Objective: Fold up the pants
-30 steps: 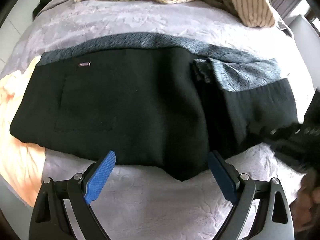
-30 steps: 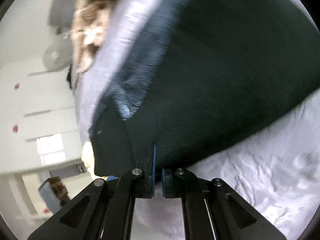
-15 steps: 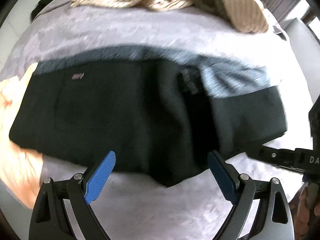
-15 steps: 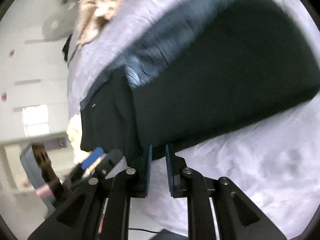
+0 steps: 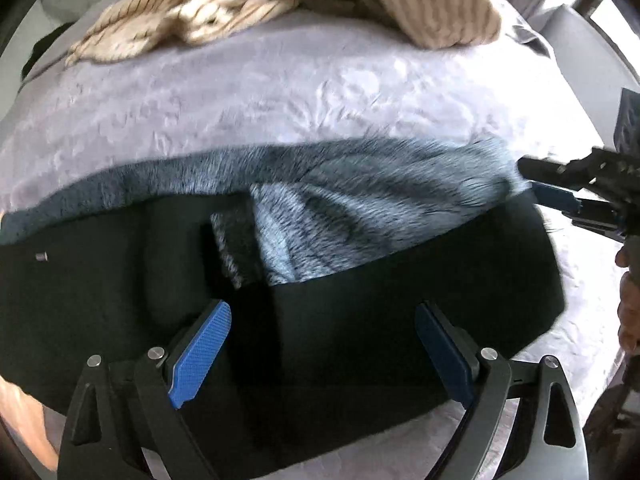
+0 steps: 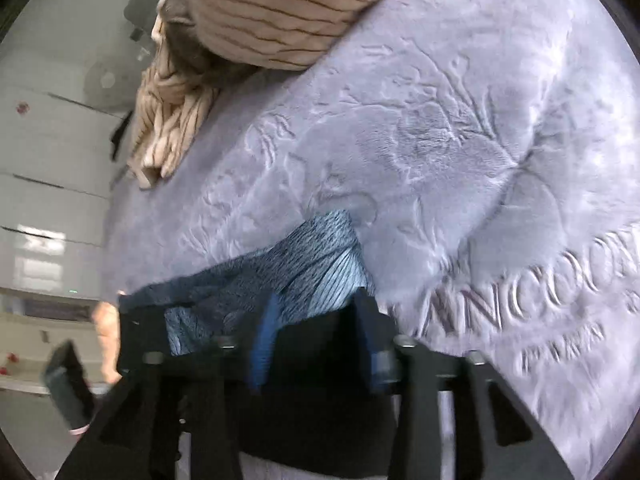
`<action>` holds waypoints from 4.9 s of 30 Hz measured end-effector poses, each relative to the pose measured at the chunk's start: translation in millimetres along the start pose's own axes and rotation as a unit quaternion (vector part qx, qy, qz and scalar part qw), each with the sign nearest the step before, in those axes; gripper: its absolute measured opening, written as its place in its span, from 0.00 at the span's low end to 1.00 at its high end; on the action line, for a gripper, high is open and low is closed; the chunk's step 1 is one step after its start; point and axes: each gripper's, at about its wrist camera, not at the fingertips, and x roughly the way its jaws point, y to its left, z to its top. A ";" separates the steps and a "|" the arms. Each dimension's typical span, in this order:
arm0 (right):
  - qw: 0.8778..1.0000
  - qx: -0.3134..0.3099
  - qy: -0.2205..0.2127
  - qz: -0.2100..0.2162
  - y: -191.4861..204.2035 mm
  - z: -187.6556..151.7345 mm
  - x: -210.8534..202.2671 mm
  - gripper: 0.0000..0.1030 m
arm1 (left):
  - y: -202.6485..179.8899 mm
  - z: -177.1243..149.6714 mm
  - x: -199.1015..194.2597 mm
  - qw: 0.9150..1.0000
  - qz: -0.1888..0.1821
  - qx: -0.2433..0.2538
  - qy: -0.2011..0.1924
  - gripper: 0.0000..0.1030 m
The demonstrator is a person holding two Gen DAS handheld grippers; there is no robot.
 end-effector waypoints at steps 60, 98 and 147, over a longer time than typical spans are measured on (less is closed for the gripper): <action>0.948 -0.188 0.186 -0.178 220.6 -184.2 116.3 0.83 | 260.5 -122.9 -62.4 0.968 -0.021 -0.250 -0.025 0.92; 0.953 -0.229 0.135 -0.147 280.3 -141.6 105.2 0.90 | 281.4 -82.8 -45.8 0.953 0.035 -0.286 -0.090 0.46; 0.825 -0.393 0.385 -0.127 502.3 -172.3 277.2 0.22 | 199.1 -85.2 -83.1 0.970 0.184 -0.022 -0.156 0.38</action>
